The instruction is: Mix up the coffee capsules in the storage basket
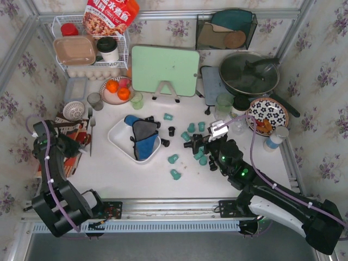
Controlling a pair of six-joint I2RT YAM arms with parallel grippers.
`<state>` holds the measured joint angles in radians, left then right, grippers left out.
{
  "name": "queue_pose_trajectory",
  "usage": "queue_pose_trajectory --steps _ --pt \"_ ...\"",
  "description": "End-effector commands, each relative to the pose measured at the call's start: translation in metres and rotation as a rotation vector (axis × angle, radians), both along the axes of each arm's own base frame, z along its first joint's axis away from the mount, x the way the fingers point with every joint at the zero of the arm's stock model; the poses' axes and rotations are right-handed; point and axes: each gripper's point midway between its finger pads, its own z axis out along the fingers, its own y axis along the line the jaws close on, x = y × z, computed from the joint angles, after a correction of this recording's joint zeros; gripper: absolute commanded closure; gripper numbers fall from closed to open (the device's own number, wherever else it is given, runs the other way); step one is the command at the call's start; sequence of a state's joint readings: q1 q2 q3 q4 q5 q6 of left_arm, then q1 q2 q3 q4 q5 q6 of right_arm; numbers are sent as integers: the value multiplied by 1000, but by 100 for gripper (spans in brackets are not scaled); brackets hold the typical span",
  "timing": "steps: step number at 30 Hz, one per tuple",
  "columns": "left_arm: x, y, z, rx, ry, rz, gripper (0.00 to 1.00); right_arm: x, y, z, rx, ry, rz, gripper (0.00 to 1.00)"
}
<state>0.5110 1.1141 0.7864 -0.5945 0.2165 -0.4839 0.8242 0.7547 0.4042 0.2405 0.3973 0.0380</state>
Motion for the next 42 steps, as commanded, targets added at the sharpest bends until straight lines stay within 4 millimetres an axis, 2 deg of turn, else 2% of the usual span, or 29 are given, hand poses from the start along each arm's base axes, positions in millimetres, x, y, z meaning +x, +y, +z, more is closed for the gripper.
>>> queue_pose_trajectory --steps 1,3,7,9,11,15,18,20,24,28,30,34,37,42 --pt "11 13 6 -29 -24 46 100 9 -3 10 27 -55 -47 0" --pt "14 19 1 -21 -8 61 100 11 -5 5 19 -42 -67 0" --pt "17 35 -14 -24 18 90 78 15 -10 -1 8 -29 -111 0" --pt "19 42 -18 -51 20 102 59 15 -9 -4 4 -23 -106 0" --pt "24 46 -17 -87 10 99 47 16 -8 -5 2 -20 -104 0" --pt "24 47 -4 -109 35 100 40 18 -9 -10 -9 -12 -118 0" --pt "16 51 10 -69 41 141 37 20 -9 -14 -22 -2 -129 0" --pt "12 45 18 -57 21 139 37 21 -8 -17 -30 5 -129 0" --pt "15 11 34 4 -50 26 35 22 -6 -21 -36 13 -129 0" --pt "21 -32 53 180 -57 -183 34 24 -4 -29 -40 26 -134 0" --pt "25 -61 59 242 -69 -316 34 26 -3 -32 -44 31 -139 0" --pt "37 -124 69 329 -160 -625 25 30 -3 -42 -68 50 -158 0" --pt "42 -170 74 378 -215 -853 25 31 -6 -45 -77 51 -175 0" --pt "44 -233 83 266 -274 -1135 25 33 -11 -50 -88 47 -205 0"
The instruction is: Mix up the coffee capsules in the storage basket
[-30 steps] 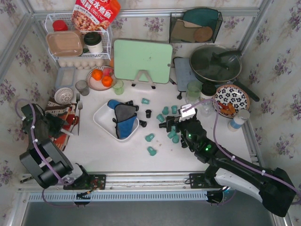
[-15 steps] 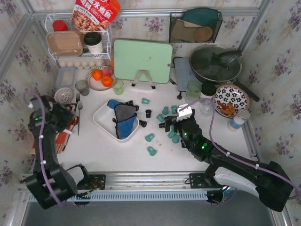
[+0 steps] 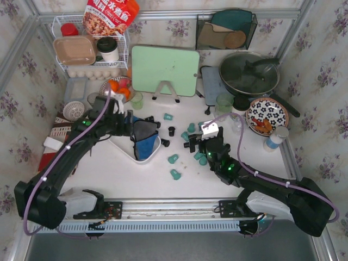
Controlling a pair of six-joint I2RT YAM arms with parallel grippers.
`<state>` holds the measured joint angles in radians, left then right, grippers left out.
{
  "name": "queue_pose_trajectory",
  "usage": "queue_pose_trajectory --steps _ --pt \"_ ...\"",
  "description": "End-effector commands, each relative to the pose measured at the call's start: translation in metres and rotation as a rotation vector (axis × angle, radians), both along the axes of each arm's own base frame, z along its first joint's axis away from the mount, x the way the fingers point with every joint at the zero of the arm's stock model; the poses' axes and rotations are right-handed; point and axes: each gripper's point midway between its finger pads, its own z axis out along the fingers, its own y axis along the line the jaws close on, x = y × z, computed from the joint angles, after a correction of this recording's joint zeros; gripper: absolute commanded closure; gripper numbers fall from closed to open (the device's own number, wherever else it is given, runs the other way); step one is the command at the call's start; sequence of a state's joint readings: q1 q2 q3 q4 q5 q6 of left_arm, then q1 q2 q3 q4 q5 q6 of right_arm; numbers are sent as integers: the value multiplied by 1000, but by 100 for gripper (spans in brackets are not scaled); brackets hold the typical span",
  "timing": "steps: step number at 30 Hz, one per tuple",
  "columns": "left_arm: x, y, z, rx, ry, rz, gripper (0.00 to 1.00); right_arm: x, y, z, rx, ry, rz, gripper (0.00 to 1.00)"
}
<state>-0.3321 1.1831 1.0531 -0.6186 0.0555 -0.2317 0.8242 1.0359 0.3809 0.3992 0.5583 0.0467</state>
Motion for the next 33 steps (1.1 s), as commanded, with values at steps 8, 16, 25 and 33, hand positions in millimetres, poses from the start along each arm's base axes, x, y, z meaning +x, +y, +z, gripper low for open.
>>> queue_pose_trajectory --steps 8,16,25,33 --pt "11 -101 -6 -29 92 -465 25 7 -12 5 3 -50 -82 0" --pt "-4 -103 -46 288 54 -557 31 8 -12 4 -2 -49 -81 0" --pt "-1 -107 -77 349 73 -620 41 8 -9 1 -4 -38 -74 0" --pt "10 -107 -87 385 43 -617 44 7 -6 2 9 -36 -62 0"
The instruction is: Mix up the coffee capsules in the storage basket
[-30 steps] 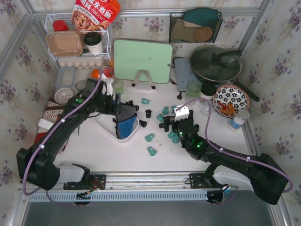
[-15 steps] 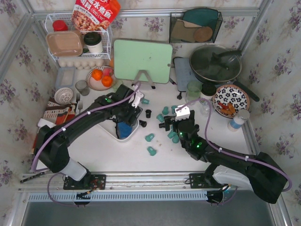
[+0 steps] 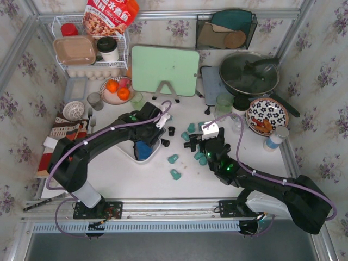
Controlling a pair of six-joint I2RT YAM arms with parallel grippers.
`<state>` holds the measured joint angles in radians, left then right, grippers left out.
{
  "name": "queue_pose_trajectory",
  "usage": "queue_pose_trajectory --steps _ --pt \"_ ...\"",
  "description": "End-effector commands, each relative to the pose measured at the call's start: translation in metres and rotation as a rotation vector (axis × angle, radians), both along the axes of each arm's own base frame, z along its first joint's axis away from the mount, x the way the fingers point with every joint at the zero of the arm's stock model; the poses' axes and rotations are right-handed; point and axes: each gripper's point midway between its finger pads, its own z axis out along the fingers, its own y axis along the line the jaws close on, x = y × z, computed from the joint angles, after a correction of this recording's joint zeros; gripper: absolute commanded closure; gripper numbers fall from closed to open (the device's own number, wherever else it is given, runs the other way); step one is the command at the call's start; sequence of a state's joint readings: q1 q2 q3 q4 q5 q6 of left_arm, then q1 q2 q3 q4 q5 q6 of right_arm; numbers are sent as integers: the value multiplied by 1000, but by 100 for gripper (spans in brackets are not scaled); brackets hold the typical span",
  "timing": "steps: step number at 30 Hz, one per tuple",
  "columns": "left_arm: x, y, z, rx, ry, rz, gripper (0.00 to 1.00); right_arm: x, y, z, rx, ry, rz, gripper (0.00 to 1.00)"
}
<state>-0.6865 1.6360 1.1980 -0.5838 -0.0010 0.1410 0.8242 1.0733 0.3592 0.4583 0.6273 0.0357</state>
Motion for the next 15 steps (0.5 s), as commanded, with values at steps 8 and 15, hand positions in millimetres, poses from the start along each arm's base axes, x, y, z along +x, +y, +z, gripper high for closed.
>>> queue_pose_trajectory --steps 8,15 --pt "24 -1 -8 37 -79 -2 70 1 5 13 47 -27 15 0" --pt "30 4 30 9 -175 16 100 -1 5 21 66 -41 22 0"
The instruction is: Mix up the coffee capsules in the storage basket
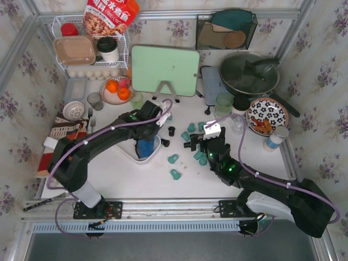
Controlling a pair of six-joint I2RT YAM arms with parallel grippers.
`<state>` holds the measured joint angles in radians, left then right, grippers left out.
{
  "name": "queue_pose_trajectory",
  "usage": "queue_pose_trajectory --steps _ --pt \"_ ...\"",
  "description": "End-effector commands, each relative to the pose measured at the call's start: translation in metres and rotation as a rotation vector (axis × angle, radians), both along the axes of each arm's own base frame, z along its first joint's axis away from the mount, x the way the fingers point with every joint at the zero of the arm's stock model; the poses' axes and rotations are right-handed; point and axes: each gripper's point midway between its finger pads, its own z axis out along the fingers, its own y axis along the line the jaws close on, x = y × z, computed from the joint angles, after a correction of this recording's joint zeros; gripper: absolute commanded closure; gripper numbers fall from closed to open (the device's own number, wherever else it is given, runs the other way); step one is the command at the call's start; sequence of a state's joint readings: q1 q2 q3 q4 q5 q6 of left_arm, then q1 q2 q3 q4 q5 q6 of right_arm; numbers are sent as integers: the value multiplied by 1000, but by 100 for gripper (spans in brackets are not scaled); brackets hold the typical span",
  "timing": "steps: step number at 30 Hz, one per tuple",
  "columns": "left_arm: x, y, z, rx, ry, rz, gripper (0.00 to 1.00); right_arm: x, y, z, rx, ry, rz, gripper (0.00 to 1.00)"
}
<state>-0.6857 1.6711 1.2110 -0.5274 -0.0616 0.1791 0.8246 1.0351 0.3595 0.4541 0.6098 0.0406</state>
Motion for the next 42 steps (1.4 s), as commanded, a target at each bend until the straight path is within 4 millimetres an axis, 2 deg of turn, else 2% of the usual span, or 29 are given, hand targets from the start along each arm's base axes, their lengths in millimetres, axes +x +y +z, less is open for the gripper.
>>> queue_pose_trajectory --steps 1,4,5,8,9,13,16,19,23,26,29,36,39,42 --pt "9 7 46 -43 -144 18 100 -1 4 13 41 -26 15 0" --pt "5 13 90 -119 -278 -5 100 -4 9 21 67 -53 62 0" --pt "1 14 110 -163 -331 -20 100 -6 12 23 77 -62 86 0" --pt "-11 11 140 -258 -402 -81 100 -16 27 37 113 -137 212 0" --pt "-16 9 145 -284 -404 -103 100 -22 32 36 109 -162 267 0" --pt "-32 -1 164 -385 -407 -156 100 -55 58 63 113 -394 542 0" --pt "-44 -10 178 -463 -409 -214 100 -77 60 100 162 -616 625 0" --pt "-61 -18 192 -546 -416 -292 100 -78 70 123 176 -680 665 0" --pt "-87 -27 210 -657 -443 -415 100 -76 101 138 120 -700 782 1" --pt "-98 -25 222 -694 -482 -454 100 -74 118 149 120 -717 831 3" --pt "-106 -26 225 -707 -492 -498 100 -68 133 155 116 -713 871 5" --pt "-116 -28 231 -734 -501 -526 100 -70 166 142 112 -640 1020 12" --pt "-116 -28 233 -744 -506 -524 100 -70 172 130 126 -589 1046 21" --pt "-117 -27 236 -754 -512 -519 100 -73 175 122 144 -537 1063 35"
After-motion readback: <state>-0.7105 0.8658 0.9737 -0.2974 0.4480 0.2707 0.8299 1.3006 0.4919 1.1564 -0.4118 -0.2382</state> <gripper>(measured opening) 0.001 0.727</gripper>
